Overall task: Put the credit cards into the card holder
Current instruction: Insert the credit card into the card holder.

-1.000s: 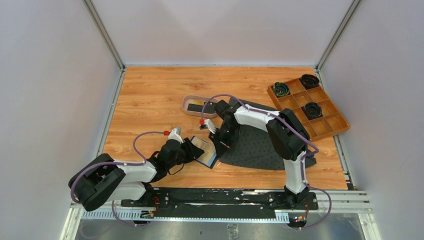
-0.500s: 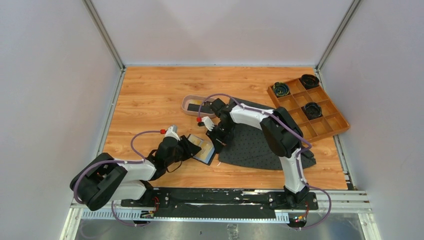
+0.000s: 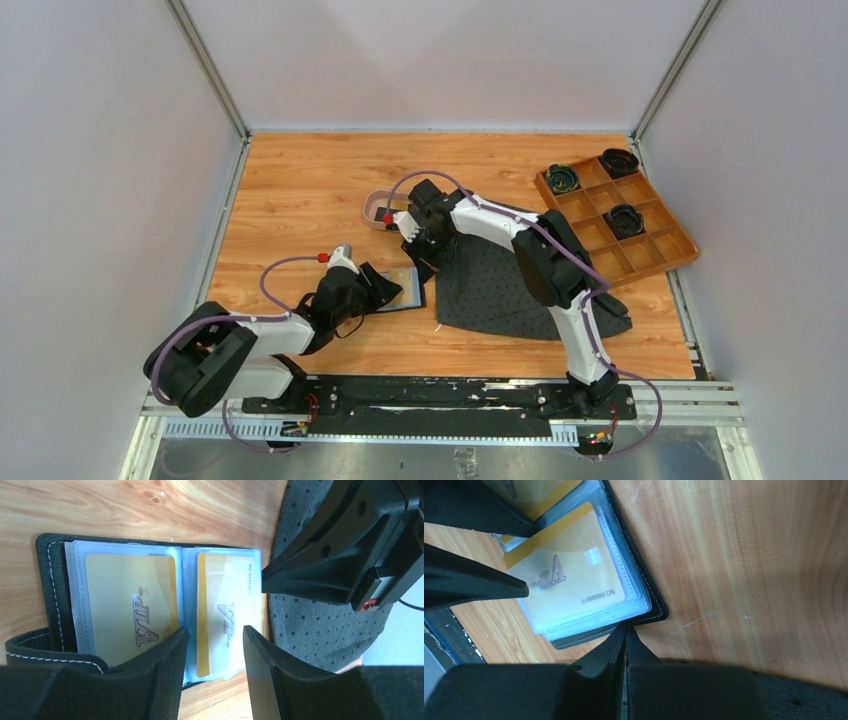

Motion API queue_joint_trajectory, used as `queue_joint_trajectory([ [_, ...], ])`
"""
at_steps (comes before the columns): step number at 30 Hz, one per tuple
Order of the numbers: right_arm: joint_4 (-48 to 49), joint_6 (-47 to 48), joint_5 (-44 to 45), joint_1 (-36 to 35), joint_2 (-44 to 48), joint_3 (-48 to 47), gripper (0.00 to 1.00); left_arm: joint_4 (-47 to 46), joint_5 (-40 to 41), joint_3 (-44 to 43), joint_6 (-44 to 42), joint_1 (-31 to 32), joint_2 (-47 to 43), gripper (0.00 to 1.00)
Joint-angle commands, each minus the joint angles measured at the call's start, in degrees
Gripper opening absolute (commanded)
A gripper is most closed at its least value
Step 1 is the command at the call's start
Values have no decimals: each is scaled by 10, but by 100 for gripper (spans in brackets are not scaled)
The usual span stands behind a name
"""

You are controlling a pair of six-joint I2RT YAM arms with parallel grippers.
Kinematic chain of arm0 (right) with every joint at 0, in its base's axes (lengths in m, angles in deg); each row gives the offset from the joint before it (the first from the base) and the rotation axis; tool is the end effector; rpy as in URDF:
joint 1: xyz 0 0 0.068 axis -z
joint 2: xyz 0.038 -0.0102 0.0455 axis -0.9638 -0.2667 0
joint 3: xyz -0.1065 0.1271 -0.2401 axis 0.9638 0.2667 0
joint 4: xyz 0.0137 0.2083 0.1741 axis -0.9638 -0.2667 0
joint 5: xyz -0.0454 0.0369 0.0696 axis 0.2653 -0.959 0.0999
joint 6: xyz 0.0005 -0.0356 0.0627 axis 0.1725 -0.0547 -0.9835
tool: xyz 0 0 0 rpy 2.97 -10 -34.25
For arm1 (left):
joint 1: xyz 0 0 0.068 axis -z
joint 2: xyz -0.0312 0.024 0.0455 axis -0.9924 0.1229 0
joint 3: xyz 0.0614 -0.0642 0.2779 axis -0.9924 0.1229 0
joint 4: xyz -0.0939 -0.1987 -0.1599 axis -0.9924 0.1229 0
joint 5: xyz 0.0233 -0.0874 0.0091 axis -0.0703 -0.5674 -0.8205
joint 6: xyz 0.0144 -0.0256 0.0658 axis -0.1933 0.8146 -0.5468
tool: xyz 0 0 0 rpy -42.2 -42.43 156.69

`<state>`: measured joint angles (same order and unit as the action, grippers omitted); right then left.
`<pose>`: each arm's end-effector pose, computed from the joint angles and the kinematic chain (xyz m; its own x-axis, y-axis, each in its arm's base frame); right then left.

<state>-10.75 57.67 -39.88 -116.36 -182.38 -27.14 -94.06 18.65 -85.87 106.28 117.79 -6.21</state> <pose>0.3332 0.3396 0.1539 -0.4571 -0.7557 -0.4690 -0.8799 0.3073 0.3624 0.1804 -0.1235 0.1167 -0.6752 -0.5681 -0.4705 -0.0487 0.6708 -0.7401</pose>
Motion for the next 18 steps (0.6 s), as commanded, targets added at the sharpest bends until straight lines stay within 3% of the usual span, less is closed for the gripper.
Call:
queue_joint_trajectory([
  [1,32,0,21,-5,-32,3,6,17,-26,-31,-15,-1,42,50],
  [9,32,-6,0,-5,-30,11,6,45,-38,-68,-39,13,62,50],
  [18,20,0,0,1,-19,2,10,140,-18,-83,-72,14,-23,50],
])
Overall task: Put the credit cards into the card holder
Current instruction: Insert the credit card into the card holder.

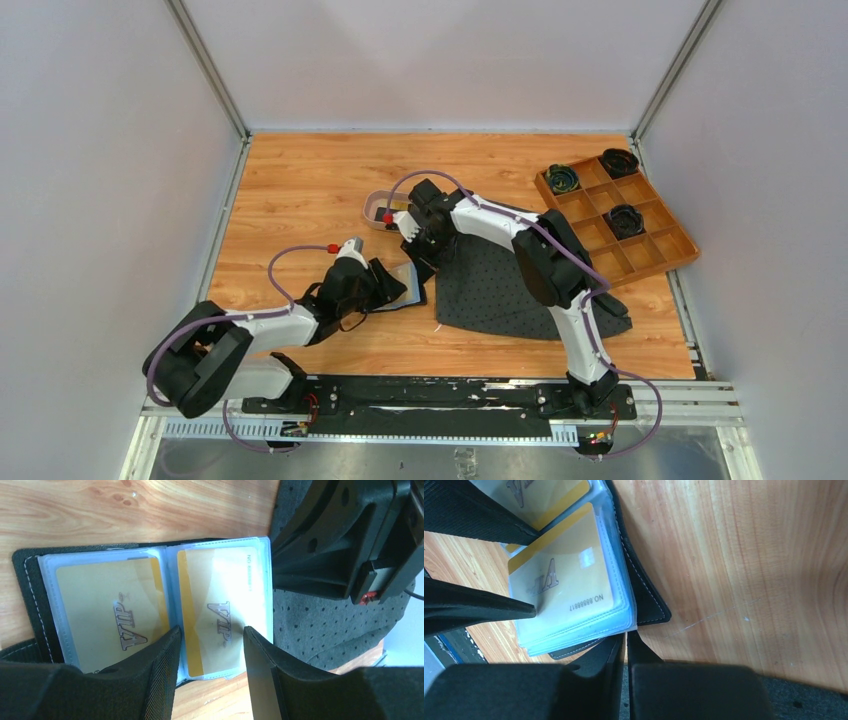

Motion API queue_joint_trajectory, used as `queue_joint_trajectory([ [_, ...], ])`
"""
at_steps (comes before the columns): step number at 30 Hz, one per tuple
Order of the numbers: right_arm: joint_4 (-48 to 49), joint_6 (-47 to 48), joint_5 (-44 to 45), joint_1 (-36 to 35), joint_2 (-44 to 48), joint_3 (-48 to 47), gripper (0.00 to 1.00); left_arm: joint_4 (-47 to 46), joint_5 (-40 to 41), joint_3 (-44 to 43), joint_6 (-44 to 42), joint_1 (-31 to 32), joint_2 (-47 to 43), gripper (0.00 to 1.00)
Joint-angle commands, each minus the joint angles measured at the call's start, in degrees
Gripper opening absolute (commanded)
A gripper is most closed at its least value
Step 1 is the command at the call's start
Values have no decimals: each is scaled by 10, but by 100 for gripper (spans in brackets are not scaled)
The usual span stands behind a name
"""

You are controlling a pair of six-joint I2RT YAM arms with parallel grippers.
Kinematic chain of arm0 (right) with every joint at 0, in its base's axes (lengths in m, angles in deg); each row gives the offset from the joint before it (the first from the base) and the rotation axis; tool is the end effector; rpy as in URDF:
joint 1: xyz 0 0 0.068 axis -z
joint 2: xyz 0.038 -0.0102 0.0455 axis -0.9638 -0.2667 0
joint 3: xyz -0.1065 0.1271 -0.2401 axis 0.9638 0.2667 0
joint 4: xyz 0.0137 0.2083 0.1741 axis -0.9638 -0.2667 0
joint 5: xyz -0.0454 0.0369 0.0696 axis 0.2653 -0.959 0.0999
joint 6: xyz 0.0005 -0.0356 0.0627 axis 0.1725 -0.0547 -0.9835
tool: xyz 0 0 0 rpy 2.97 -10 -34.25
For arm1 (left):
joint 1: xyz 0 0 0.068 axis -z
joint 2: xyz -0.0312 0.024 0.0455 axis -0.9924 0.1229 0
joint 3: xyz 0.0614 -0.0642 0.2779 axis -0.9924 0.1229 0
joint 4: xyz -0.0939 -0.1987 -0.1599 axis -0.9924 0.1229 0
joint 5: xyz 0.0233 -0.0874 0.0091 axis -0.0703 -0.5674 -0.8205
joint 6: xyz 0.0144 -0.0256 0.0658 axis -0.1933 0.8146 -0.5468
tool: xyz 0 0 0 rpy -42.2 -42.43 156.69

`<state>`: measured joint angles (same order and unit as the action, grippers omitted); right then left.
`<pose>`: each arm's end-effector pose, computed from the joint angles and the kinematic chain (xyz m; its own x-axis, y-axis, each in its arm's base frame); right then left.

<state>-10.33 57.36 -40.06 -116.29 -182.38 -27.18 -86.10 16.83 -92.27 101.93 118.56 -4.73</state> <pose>0.3342 0.3400 0.1545 -0.4601 -0.7504 -0.4746 -0.8788 0.3088 0.3637 0.1941 -0.1393 0.1278 -0.7242 -0.4779 -0.4971 -0.0046 0.7242 -0.6896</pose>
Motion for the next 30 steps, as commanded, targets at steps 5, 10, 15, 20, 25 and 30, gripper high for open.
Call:
queue_joint_trajectory([
  [5,-8,28,-2,20,10,7,23,76,17,-19,-34,7,-50,51],
  [10,-19,48,-10,41,54,28,28,76,8,-27,-36,7,-39,51],
  [15,-19,43,-60,46,89,54,28,76,5,-31,-38,7,-39,51],
  [20,13,-20,-204,51,92,79,30,75,5,-26,-32,7,-35,51],
  [25,78,-96,-283,51,83,112,32,74,6,-15,-23,6,-34,50],
  [30,139,-176,-286,51,71,137,33,73,20,-1,-2,2,-38,47],
])
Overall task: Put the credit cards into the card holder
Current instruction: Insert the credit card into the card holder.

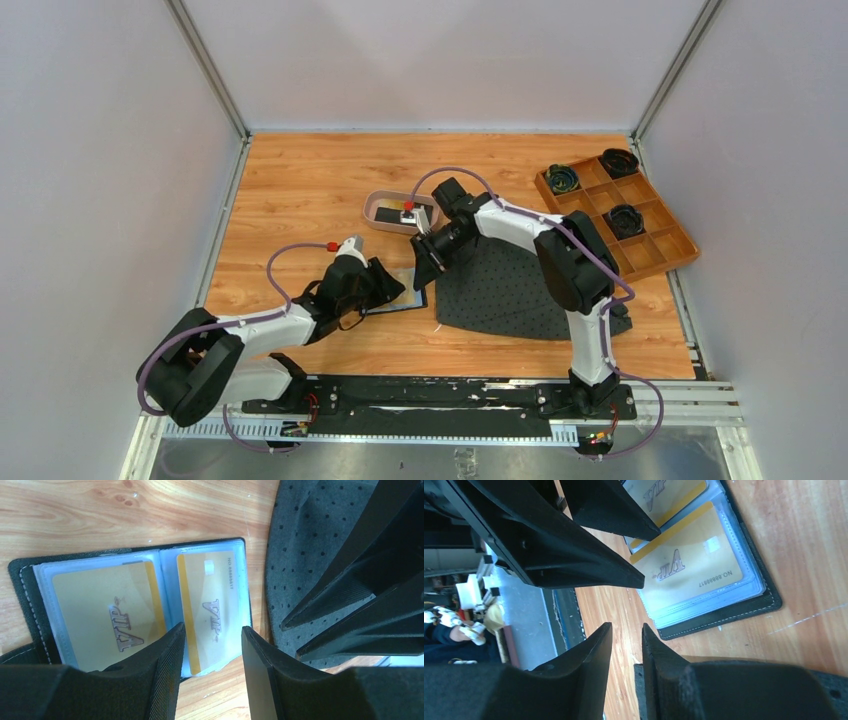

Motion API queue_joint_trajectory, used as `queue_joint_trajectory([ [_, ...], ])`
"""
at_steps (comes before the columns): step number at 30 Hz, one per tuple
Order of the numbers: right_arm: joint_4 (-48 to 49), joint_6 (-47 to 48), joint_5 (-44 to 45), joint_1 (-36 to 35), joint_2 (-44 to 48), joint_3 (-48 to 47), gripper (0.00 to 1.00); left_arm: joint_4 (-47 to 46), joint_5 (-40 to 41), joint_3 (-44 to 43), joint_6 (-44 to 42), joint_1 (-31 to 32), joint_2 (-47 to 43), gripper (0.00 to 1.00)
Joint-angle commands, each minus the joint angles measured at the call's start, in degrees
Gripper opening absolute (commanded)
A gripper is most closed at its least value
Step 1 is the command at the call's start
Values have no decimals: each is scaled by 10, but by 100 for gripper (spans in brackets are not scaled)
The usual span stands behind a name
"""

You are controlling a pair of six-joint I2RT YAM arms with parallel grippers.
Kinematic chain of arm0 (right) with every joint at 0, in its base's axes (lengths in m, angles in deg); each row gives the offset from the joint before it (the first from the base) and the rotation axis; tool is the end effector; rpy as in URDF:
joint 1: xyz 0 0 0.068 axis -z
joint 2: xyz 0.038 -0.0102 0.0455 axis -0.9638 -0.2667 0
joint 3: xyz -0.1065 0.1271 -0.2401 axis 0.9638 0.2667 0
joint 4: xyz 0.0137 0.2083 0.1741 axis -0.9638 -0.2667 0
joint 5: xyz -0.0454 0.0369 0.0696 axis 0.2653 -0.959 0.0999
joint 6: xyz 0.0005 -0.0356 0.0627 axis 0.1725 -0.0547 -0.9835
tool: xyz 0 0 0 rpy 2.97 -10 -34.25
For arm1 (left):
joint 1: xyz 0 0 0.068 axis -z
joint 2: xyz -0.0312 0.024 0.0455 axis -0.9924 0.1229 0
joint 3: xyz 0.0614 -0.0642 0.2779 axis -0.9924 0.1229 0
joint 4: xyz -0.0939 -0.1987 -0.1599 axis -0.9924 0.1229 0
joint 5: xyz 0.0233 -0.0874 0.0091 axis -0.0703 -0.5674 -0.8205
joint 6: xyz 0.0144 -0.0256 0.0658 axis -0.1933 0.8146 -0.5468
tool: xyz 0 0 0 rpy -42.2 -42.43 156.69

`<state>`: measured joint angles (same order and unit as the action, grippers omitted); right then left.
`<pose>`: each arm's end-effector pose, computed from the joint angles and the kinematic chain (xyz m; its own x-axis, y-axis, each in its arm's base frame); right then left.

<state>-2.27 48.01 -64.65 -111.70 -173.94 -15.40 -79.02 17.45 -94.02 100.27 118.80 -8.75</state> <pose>0.3184 0.3034 0.1809 -0.6310 -0.5751 -0.5207 -0.7101 0.1579 0.6861 0.1917 -0.1380 0.1385 -0.7296 -0.4510 -0.5141 0.0026 0.7498 -0.6616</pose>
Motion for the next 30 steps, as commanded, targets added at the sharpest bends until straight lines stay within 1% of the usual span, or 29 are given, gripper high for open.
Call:
queue_joint_trajectory([
  [1,67,-100,-36,5,-16,21,33,2,17,19,18,-1,0,47],
  [8,91,-173,11,5,-40,23,34,2,20,33,20,-3,-15,47],
  [14,93,-184,42,6,-51,17,36,2,18,34,18,-3,-13,47],
  [20,93,-187,50,8,-58,19,40,3,25,42,20,-4,-15,45],
  [25,93,-190,48,9,-68,18,40,3,26,46,20,-6,-14,43],
  [30,94,-192,25,10,-74,13,40,3,24,45,19,-6,-12,41],
])
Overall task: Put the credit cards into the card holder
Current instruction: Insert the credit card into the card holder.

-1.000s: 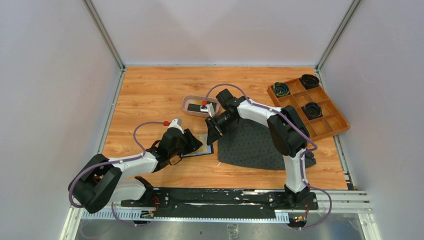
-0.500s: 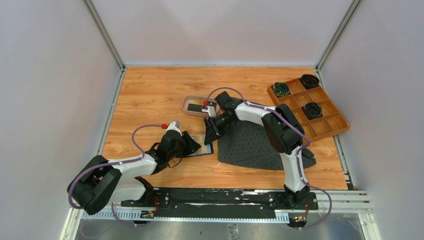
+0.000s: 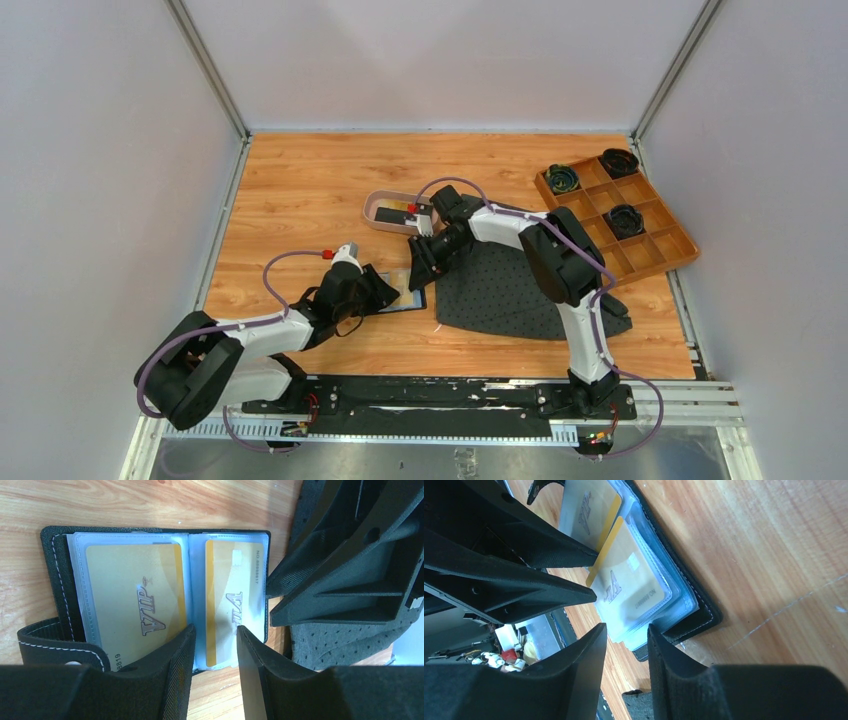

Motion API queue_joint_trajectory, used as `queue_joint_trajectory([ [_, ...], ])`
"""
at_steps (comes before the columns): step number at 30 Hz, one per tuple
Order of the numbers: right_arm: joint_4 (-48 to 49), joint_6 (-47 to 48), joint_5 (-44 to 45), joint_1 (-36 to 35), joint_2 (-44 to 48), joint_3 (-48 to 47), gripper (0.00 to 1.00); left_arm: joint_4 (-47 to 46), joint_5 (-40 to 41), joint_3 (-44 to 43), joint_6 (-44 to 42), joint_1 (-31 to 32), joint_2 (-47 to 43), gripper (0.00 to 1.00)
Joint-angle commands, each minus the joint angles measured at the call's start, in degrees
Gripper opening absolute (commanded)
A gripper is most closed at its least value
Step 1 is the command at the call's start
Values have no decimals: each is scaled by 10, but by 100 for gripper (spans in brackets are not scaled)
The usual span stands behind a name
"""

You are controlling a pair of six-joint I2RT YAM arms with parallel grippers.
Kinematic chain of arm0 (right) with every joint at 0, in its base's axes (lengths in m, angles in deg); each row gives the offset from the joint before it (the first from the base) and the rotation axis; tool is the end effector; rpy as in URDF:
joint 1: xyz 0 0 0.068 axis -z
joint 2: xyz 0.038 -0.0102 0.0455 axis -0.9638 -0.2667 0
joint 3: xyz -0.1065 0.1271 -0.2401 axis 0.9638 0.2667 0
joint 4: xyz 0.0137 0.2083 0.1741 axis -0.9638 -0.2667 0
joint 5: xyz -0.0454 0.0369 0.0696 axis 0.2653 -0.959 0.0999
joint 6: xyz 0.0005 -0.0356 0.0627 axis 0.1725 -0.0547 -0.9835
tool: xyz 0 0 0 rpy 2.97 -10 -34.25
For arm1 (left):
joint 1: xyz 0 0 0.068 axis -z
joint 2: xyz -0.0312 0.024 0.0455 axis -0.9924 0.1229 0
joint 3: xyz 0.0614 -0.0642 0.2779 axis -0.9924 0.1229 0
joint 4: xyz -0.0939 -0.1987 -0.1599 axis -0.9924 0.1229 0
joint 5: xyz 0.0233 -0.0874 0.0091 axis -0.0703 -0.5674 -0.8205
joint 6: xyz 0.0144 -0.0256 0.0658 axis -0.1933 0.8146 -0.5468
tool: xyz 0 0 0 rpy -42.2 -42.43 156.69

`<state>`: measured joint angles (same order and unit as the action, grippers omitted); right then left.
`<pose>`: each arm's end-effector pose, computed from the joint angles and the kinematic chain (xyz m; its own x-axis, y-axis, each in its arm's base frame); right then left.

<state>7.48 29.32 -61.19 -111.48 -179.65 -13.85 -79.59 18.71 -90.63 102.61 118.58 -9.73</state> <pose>0.3343 0.3106 0.1361 -0.8200 -0.4741 -0.3205 -0.5136 0.3625 0.7777 0.1815 -0.1280 0.1249 -0.7276 -0.4834 -0.4867 -0.0562 0.7492 -0.6600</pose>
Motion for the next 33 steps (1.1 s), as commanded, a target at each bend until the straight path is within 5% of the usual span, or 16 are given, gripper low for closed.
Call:
queue_joint_trajectory([
  [1,-1,-8,-15,8,-15,-2,39,9,11,11,-6,-3,-2,41],
  [33,89,-96,-127,8,-6,10,35,8,-14,23,-7,-21,-41,49],
])
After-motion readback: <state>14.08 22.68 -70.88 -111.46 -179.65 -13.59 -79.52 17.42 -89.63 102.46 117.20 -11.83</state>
